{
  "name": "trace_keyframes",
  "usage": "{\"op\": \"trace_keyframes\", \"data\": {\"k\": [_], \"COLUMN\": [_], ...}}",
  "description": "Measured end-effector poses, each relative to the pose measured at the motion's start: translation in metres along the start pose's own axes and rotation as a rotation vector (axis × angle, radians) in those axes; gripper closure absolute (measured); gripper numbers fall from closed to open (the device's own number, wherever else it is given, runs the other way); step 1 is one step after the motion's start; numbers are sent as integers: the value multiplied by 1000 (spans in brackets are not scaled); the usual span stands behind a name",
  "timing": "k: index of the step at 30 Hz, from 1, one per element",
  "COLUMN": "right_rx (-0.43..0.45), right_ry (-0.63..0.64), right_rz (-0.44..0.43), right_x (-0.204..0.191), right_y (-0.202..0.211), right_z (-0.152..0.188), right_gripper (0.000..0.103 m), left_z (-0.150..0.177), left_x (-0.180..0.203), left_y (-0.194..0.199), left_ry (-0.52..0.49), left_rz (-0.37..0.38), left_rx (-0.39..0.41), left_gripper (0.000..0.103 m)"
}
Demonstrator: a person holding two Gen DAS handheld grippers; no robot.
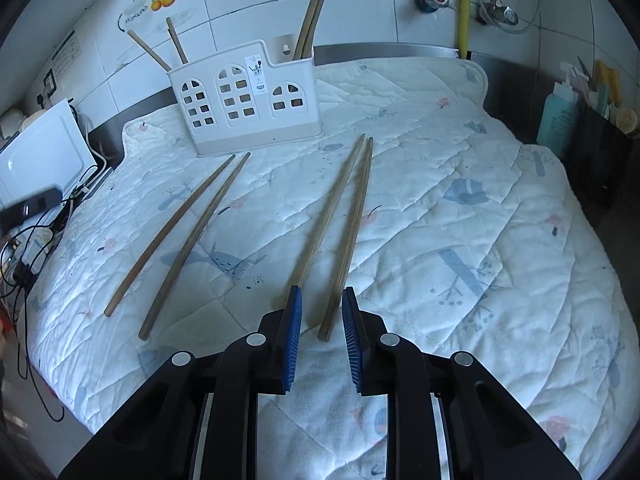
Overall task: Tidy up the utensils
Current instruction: 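Close the left tool on a chopstick while the right tool grasps another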
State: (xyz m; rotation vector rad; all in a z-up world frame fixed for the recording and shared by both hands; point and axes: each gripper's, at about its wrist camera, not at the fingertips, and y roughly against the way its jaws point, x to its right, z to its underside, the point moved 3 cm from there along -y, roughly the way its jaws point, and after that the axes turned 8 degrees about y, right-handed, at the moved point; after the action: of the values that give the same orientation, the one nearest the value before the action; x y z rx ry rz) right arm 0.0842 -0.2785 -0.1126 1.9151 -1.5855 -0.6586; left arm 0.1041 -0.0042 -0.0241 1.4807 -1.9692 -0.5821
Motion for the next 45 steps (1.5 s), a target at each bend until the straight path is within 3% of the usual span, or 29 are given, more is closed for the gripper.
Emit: {"op": "trace_keyframes", "data": {"k": [9,15,18,24,30,35,42,45], "right_rx": [-25,-19,-15,-13,-4,19,98,143], "right_ry": [-28,-28,-31,-35,-47,-37,14,49], "right_rz": [25,36,38,44,40,55,85,98], "right_x": [3,4,4,5,7,9,7,4], "right_y": [-16,-15,-15,-16,-16,-4,31,52], "right_z": [1,2,2,2,2,0,-14,-25], "right_gripper": [89,93,93,93,94,96,96,96], "left_z": [45,57,59,63,61,56,50,45], "left_x": [18,28,29,34,36,25,19,14], "left_y": [-30,-50,-61,-70,-69,-68,-63,-59], "left_ry": [-32,-41,-42,-76,-91,-41,-1,26], "left_rz": [61,49,25,-37,-73,-45,-14,8], "left_rx": [-134,-174,-183,-163,-145,-152,-133,-120], "left_gripper": [54,54,64,71,87,96,97,102]}}
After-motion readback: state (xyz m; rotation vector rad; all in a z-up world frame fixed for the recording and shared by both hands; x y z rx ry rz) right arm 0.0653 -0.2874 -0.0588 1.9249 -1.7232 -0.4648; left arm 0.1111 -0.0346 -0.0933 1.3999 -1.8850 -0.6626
